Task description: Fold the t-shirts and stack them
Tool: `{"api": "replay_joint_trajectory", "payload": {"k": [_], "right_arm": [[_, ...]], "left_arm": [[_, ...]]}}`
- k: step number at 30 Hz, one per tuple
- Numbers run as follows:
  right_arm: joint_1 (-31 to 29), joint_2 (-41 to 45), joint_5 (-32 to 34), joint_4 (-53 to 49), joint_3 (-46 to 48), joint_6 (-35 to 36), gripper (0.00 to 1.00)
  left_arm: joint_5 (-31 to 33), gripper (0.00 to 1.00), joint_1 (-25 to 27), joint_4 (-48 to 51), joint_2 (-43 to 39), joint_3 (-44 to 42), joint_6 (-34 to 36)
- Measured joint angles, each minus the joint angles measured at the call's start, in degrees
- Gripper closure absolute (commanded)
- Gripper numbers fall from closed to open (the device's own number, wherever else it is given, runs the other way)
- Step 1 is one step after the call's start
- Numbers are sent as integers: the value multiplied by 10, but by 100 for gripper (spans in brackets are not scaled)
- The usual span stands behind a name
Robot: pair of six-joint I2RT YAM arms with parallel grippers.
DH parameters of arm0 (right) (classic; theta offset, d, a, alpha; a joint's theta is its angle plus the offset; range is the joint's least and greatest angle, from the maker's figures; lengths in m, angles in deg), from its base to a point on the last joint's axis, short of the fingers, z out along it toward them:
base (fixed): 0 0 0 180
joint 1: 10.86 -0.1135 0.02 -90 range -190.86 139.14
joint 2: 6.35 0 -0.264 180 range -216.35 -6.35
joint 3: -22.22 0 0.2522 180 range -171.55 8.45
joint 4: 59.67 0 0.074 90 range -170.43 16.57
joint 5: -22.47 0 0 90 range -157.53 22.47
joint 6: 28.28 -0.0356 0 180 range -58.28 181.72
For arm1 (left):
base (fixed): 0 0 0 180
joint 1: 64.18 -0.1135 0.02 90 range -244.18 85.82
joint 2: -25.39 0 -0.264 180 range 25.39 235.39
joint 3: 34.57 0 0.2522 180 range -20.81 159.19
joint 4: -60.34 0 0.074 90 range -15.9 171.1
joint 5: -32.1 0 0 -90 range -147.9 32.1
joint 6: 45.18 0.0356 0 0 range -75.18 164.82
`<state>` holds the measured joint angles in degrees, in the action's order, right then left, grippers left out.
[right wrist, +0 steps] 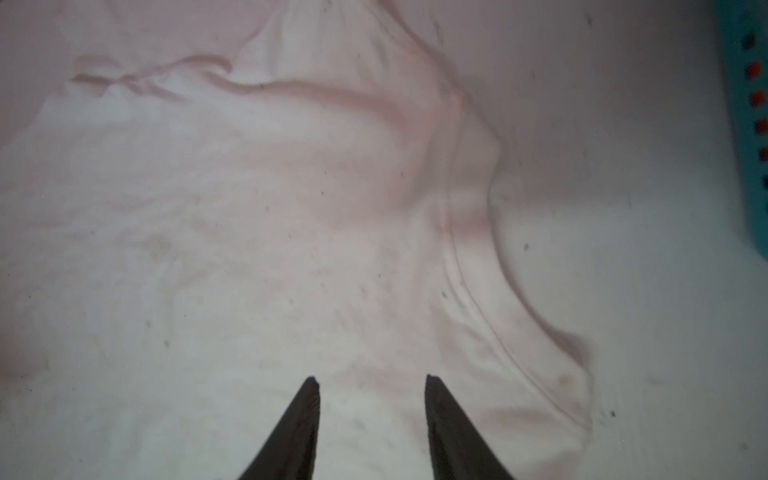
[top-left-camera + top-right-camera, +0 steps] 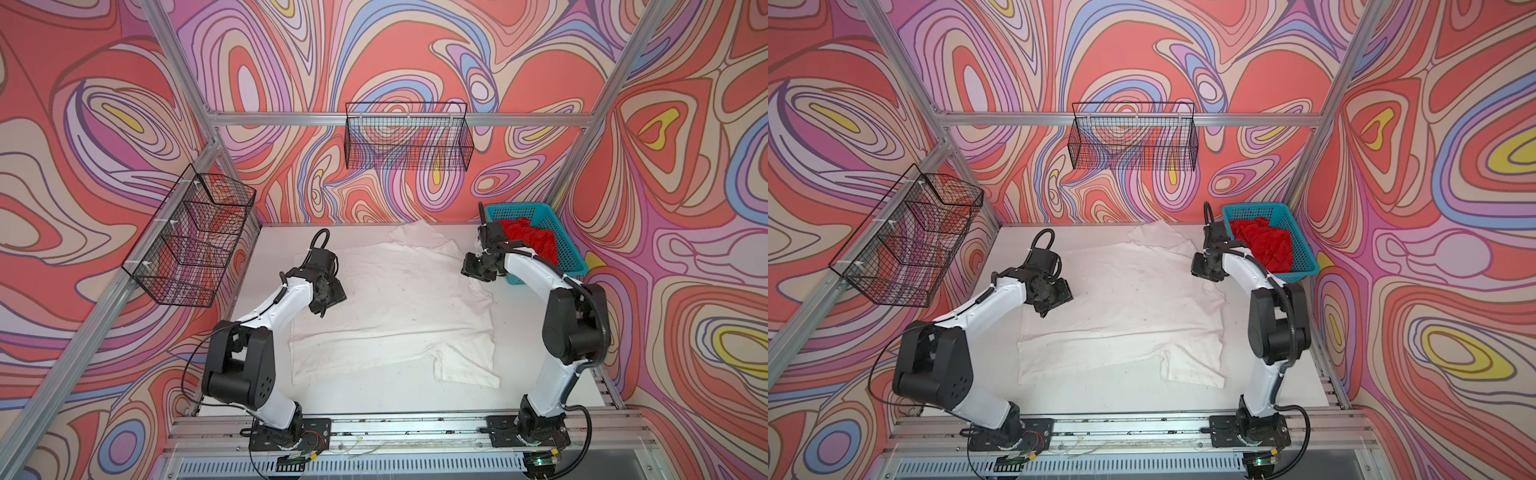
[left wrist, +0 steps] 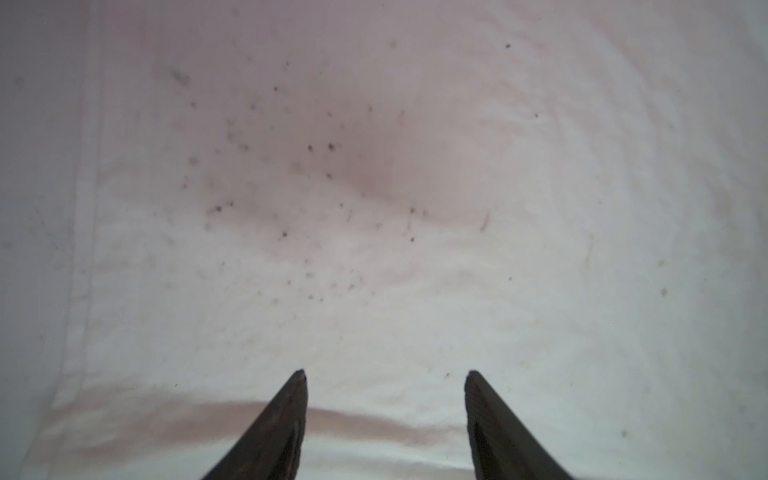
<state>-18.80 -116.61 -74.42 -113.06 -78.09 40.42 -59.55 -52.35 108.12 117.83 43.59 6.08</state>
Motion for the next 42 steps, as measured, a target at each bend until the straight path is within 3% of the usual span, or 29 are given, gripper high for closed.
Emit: {"api": "replay_joint_trajectory", "payload": {"k": [5, 11, 19, 34, 42], "right_arm": [[0, -122, -2, 22, -124, 12, 49], [0, -218, -8, 46, -224, 18, 45], [-7, -292, -32, 32, -298, 44, 45], [-56, -71, -40, 44, 47, 129, 47], [-94, 2, -45, 34, 147, 132, 48]], "left_arm": [[3, 29, -27, -23, 97, 68, 19], [1, 34, -45, -33, 191, 137, 28], [-21, 42, -40, -39, 213, 132, 14], [-44, 47, -12, -88, 114, -14, -24], [-43, 49, -5, -97, 103, -29, -35]]}}
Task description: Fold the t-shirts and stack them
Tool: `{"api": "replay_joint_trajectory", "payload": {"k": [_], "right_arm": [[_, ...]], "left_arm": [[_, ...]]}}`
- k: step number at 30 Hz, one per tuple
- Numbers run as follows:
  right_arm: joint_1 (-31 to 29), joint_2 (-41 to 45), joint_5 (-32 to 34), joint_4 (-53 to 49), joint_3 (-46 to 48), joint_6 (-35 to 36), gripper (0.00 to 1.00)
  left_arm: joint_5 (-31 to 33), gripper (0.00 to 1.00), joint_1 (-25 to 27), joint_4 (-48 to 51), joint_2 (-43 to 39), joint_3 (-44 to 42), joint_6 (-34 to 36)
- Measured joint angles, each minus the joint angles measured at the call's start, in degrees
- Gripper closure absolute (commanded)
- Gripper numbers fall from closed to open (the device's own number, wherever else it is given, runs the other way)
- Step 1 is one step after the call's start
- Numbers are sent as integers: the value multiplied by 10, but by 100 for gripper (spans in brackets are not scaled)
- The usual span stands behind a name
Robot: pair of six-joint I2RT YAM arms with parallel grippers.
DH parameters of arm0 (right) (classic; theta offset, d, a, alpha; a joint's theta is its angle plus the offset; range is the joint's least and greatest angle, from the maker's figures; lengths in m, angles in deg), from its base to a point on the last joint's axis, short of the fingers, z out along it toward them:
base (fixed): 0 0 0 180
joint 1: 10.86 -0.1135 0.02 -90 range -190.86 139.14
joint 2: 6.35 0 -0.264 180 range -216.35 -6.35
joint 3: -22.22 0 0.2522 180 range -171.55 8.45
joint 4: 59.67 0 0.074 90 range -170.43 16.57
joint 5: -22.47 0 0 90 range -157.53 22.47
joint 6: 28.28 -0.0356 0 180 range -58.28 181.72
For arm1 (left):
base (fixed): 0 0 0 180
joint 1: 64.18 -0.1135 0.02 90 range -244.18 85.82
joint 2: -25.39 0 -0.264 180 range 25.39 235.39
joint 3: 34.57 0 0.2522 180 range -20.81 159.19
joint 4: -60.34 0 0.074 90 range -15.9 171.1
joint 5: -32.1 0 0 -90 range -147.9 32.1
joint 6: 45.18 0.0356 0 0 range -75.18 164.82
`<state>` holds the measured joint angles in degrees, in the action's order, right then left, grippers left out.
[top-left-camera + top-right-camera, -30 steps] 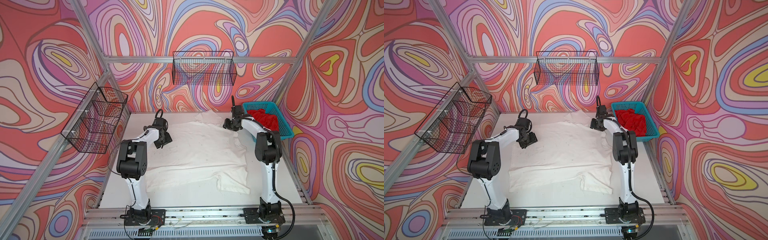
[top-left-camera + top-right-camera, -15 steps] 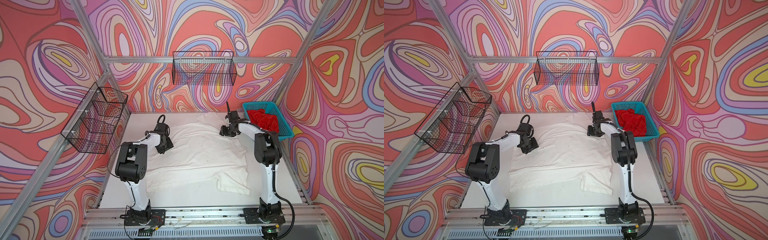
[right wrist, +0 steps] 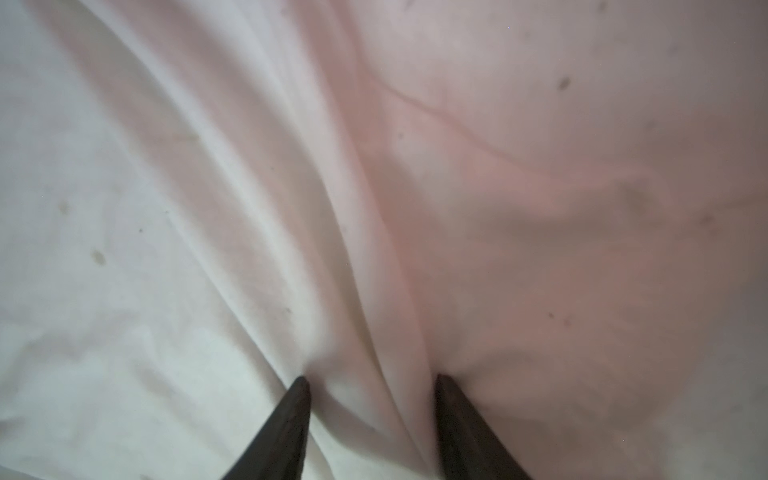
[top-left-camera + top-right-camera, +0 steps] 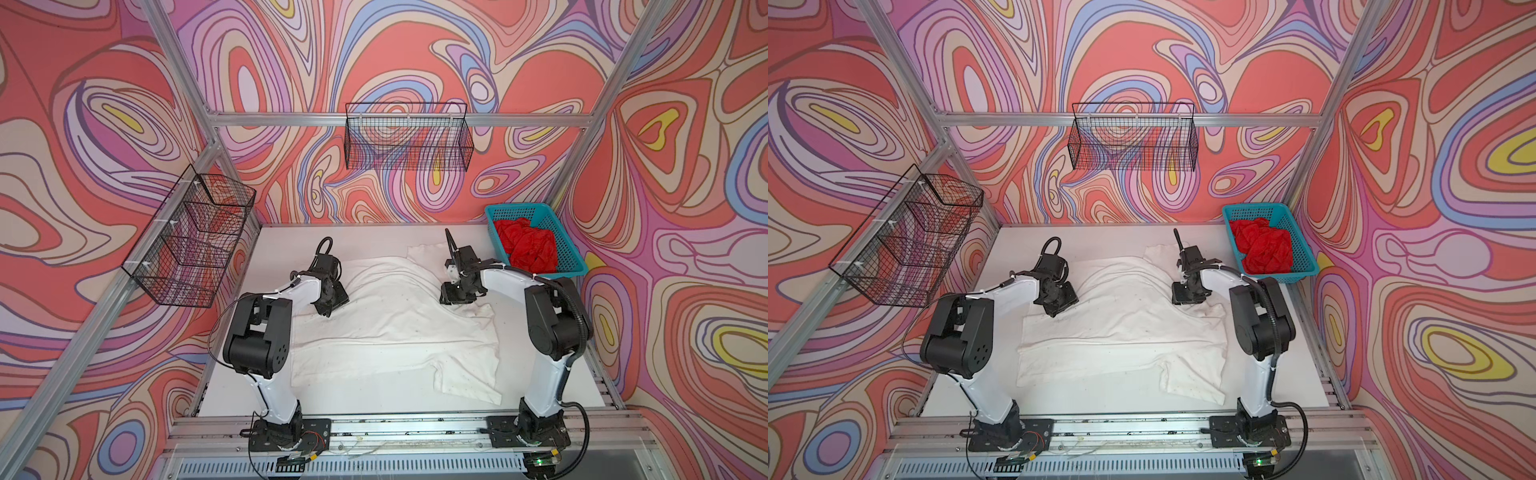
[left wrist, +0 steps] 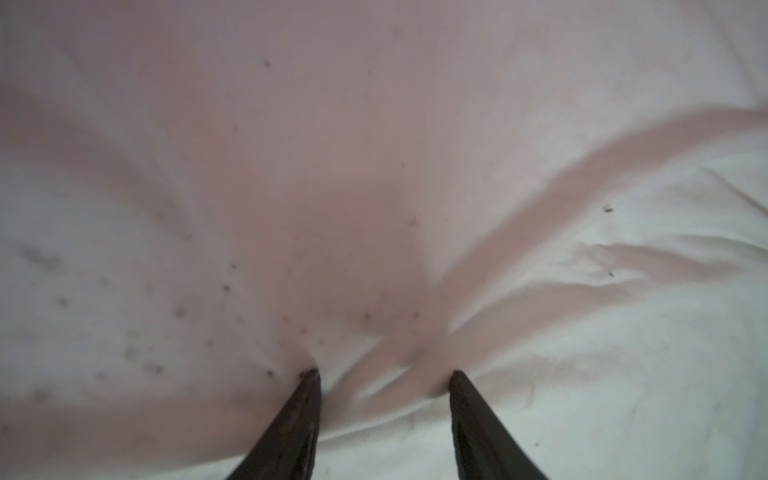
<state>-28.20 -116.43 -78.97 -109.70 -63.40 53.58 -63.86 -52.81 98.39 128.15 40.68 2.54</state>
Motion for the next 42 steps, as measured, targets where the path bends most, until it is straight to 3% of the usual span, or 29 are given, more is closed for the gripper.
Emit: {"api": "replay_joint_trajectory", "payload": {"k": [8, 13, 21, 29, 42], "right_arm": [[-5, 30, -15, -55, 18, -11, 46], [41, 0, -9, -81, -108, -43, 45], [81, -149, 42, -51, -334, -80, 49], [90, -258, 83, -39, -428, -99, 54], [112, -309, 106, -26, -493, -93, 60]], "left_arm": [[2, 49, 6, -3, -4, -6, -4], [-1, 45, 7, 3, -5, -2, -4], [-25, 32, 19, 59, -5, 17, -4], [-28, 30, 21, 107, -37, 39, 2], [-15, 29, 21, 137, -70, 52, 7]]}}
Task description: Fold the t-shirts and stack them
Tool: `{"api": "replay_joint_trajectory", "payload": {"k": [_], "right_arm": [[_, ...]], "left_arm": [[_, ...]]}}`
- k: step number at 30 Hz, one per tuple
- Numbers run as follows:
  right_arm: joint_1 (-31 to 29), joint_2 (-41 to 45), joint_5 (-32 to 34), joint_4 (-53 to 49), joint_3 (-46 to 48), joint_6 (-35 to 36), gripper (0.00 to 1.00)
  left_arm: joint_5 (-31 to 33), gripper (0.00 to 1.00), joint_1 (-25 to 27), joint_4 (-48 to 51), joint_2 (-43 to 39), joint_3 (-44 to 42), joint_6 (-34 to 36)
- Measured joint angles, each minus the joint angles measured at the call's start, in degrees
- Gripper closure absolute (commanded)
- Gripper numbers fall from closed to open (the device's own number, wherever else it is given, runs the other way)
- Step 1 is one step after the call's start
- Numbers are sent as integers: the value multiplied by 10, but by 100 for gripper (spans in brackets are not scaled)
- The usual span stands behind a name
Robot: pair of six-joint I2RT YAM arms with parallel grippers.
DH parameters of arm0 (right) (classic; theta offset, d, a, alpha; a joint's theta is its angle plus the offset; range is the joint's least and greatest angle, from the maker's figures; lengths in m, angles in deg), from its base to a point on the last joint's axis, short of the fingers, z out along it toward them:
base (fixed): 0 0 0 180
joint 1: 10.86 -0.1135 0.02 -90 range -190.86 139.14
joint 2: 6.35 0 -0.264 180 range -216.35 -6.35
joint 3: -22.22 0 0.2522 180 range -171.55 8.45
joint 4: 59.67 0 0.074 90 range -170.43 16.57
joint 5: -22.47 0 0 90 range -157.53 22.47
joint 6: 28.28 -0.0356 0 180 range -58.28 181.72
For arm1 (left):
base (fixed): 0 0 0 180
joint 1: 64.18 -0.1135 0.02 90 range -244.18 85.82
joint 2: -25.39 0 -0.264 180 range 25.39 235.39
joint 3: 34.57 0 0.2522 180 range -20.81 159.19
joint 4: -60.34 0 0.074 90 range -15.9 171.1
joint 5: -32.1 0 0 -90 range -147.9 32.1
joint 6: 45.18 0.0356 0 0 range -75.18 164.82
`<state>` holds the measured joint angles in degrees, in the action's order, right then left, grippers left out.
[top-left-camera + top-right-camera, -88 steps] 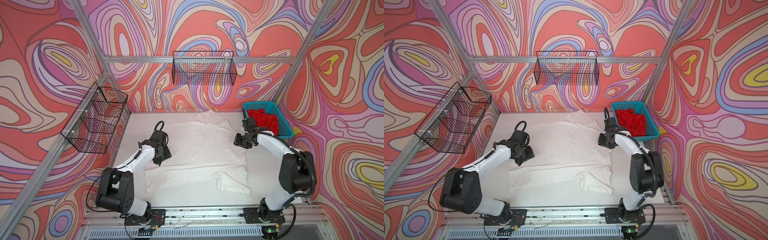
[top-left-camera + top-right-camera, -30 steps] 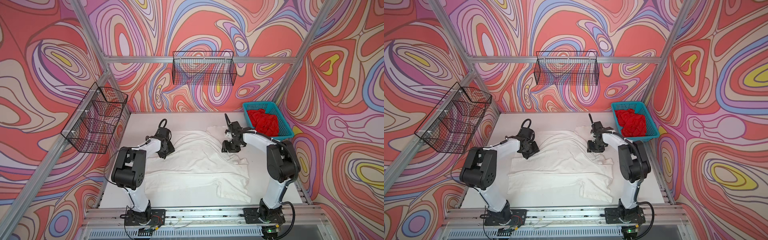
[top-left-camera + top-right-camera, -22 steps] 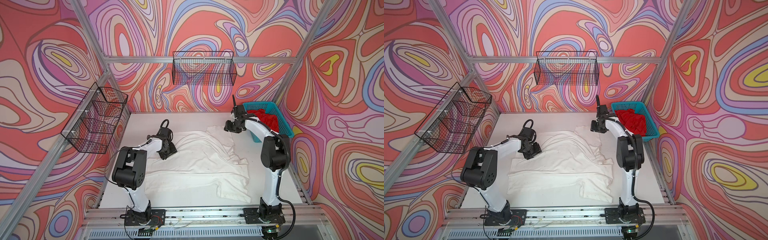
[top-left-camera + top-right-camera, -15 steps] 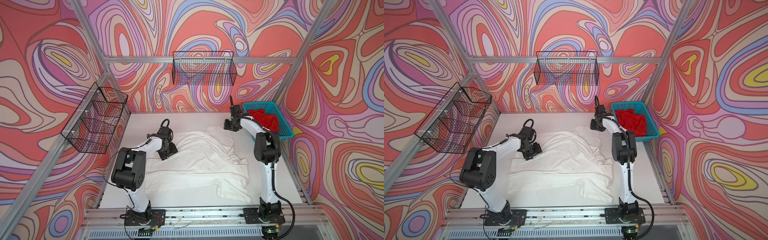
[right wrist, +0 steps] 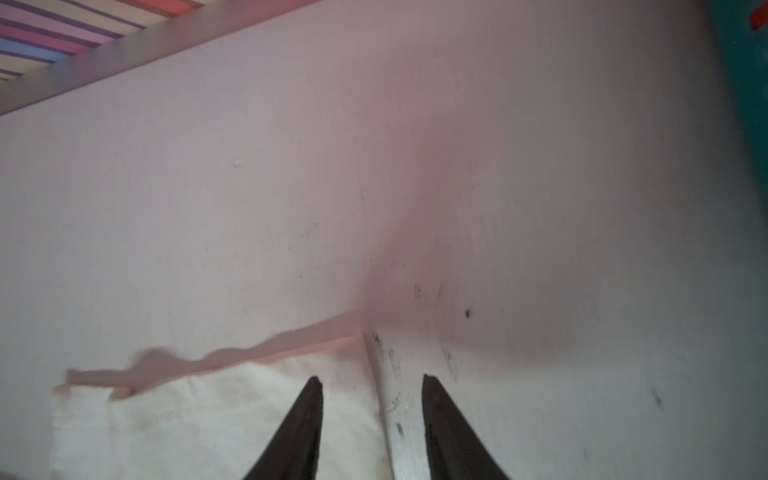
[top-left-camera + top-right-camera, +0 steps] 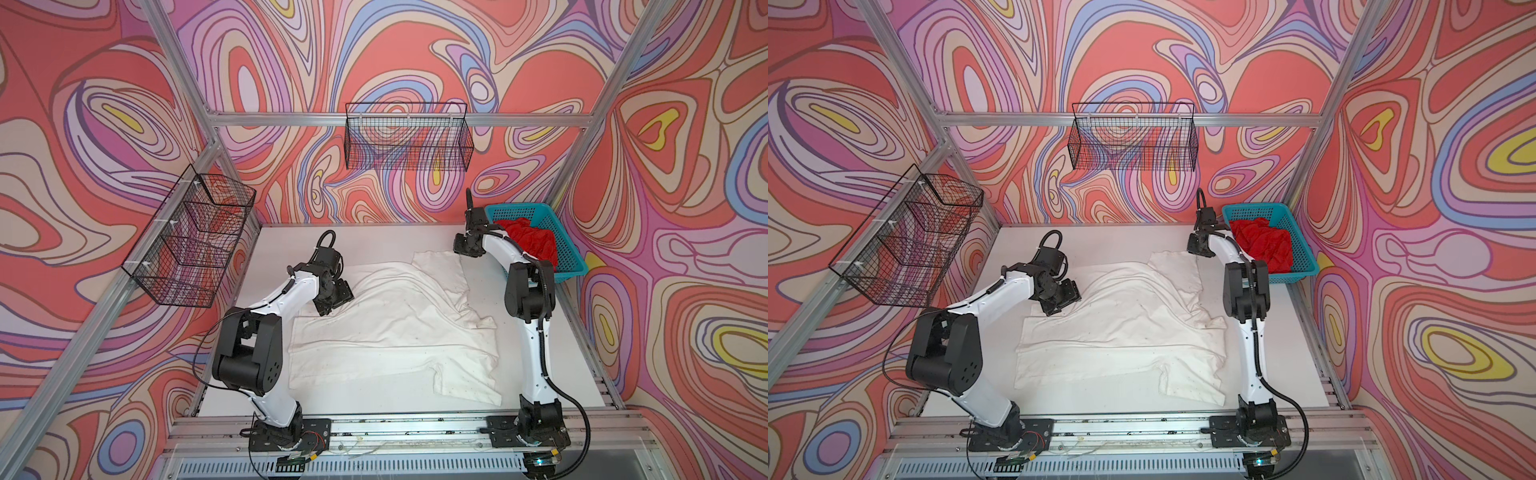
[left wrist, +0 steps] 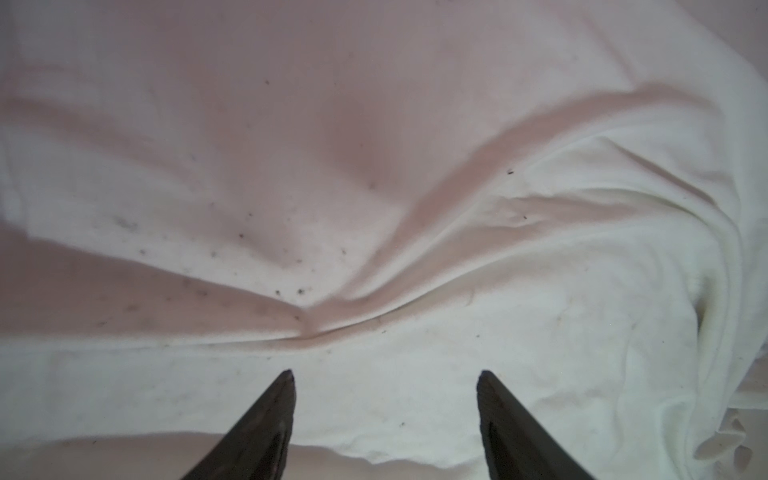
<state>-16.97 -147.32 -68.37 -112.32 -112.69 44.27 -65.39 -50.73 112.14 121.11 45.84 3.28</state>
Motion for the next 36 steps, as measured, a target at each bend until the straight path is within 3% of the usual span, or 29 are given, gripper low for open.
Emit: {"api": "replay_joint_trajectory", "payload": {"k": [6, 18, 30, 36], "right_arm": [[0, -35, -6, 3, -38, 4, 68], [0, -43, -35, 3, -42, 7, 100], [0, -25, -55, 11, -22, 11, 100], [0, 40, -70, 6, 9, 18, 100]], "left_arm": [[0, 29, 0, 3, 0, 9, 0], [14, 29, -29, 25, 0, 21, 8], [53, 33, -150, 27, 52, 120, 40], [70, 42, -162, 13, 137, 182, 55]]}}
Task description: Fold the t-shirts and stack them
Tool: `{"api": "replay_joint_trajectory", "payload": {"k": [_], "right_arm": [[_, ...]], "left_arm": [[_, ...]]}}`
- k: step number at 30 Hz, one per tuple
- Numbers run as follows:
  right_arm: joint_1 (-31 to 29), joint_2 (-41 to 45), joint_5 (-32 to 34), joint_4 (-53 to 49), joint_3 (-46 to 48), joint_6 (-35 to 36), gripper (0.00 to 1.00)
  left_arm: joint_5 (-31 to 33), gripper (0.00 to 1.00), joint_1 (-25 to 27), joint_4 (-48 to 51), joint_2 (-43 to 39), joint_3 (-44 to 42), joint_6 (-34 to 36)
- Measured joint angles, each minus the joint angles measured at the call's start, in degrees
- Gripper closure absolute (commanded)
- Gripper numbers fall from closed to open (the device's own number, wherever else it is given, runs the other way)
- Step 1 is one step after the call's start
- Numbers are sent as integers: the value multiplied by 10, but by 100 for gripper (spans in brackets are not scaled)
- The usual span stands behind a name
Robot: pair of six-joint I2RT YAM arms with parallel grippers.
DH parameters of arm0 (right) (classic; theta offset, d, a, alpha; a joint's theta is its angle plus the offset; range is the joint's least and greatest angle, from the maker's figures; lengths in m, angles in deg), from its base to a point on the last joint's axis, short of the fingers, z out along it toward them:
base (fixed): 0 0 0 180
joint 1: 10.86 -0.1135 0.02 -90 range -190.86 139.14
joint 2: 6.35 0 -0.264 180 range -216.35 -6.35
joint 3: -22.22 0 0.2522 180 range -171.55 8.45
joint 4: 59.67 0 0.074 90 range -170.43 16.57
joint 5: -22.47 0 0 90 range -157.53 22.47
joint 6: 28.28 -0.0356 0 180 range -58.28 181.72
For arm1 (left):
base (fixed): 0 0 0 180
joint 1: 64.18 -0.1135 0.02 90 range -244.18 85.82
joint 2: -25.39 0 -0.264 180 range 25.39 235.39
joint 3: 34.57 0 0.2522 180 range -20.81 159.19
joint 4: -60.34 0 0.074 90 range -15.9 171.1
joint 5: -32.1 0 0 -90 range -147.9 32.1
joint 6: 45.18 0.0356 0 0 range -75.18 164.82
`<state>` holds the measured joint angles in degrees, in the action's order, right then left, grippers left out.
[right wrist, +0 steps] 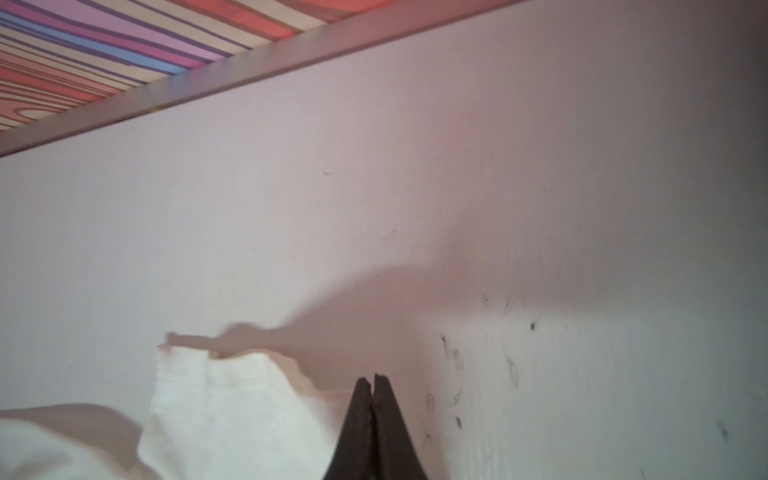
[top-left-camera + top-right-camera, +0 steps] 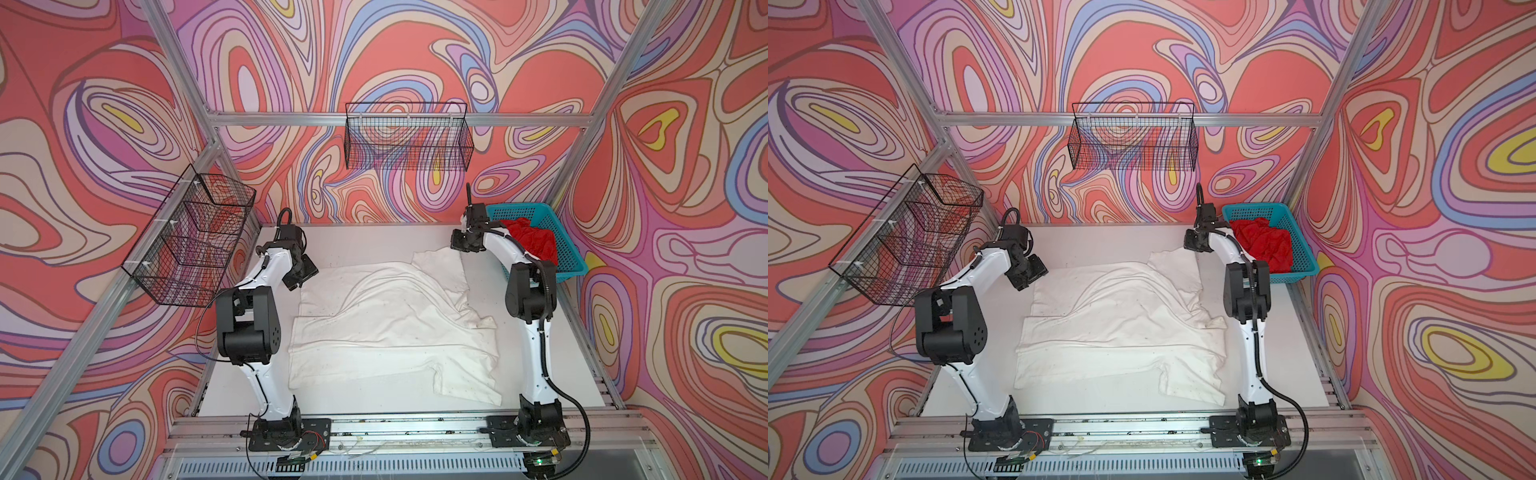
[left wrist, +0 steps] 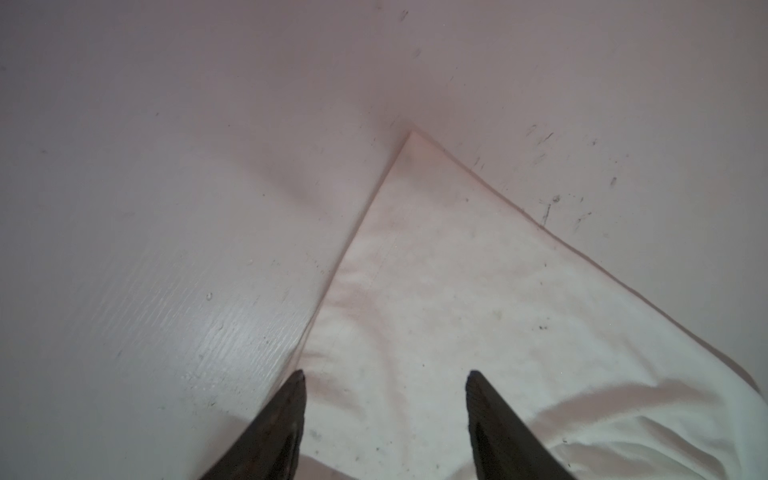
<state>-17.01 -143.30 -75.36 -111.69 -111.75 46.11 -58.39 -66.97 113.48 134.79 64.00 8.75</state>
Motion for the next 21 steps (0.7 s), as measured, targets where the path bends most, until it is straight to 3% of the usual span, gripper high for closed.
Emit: {"api": "replay_joint_trajectory", "payload": {"k": [10, 21], "right_arm": [[0, 89, -15, 2, 65, 9, 100], [0, 91, -23, -2, 77, 12, 100]], "left_arm": [[38, 59, -2, 1, 126, 110, 10], [55, 63, -6, 14, 198, 211, 12]]}}
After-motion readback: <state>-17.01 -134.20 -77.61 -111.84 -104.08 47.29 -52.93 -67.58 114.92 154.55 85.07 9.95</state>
